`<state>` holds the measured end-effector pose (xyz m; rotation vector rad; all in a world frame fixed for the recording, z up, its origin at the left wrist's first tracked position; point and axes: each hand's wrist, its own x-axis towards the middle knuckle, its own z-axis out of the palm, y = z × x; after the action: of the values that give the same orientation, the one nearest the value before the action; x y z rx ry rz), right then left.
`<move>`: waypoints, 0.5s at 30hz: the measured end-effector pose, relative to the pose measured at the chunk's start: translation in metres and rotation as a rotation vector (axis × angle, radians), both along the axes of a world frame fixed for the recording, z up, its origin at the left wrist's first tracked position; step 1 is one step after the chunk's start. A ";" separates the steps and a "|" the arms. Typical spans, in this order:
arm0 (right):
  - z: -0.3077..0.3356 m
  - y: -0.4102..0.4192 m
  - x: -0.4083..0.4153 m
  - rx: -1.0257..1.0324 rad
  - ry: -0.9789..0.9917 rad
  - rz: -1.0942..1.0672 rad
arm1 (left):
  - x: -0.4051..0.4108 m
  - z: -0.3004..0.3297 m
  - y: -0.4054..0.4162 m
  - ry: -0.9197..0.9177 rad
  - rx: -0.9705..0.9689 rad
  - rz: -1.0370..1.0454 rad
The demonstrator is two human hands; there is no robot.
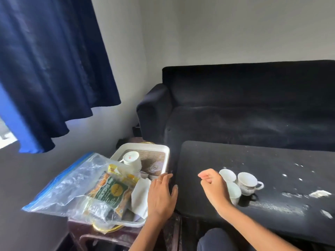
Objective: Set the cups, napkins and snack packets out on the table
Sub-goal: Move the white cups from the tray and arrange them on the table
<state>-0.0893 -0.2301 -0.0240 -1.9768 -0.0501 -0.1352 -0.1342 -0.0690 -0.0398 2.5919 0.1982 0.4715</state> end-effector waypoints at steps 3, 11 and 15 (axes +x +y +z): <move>0.010 0.037 0.005 -0.136 -0.050 0.168 | -0.006 -0.014 0.021 0.113 0.137 0.046; 0.022 0.123 0.042 -0.394 -0.112 0.455 | -0.002 -0.031 0.030 0.238 0.148 0.065; 0.025 0.166 0.067 -0.574 -0.130 0.554 | -0.001 -0.033 0.031 0.250 0.088 0.104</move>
<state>-0.0226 -0.0641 0.0010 -2.4362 -0.7889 0.1294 -0.1356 -0.0380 -0.0731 2.7326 0.4075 0.1941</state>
